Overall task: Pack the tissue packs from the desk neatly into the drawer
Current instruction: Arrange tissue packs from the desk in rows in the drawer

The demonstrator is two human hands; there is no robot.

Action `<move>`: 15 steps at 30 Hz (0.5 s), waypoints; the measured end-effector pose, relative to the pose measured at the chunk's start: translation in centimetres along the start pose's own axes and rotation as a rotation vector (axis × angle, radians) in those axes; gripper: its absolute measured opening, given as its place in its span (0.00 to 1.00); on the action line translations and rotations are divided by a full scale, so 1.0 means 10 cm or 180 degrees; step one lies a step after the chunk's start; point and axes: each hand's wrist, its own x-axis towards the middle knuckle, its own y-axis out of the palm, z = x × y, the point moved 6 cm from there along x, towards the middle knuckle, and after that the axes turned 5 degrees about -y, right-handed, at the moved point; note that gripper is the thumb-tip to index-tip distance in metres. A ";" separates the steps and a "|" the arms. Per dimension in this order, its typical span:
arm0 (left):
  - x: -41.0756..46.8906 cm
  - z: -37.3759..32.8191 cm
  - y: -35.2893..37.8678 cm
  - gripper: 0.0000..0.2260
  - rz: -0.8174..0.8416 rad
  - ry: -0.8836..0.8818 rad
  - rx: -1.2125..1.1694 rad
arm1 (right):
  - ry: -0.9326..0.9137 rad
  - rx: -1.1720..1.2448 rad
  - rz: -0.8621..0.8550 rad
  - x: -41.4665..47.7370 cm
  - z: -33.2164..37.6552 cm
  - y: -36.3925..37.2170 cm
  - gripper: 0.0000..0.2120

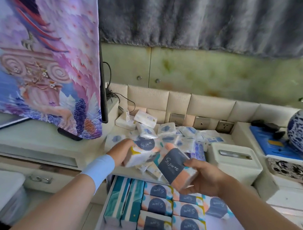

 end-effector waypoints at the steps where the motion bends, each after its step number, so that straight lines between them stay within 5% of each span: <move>1: -0.05 0.10 0.09 0.10 0.0219 -0.0221 -0.0210 | 0.0035 0.0011 -0.0095 -0.08 -0.05 -0.07 0.28; 7: -0.17 0.49 0.58 0.22 0.0685 0.0240 0.1066 | 0.0417 -0.0732 -0.0641 -0.47 -0.38 -0.48 0.12; 12: -0.19 0.84 0.94 0.30 0.0738 0.0818 0.3172 | 0.0561 -0.1643 -0.0717 -0.54 -0.79 -0.67 0.16; 15: -0.14 1.05 1.07 0.36 0.0876 0.0688 0.4066 | 0.0418 -0.1797 -0.0997 -0.48 -0.92 -0.72 0.17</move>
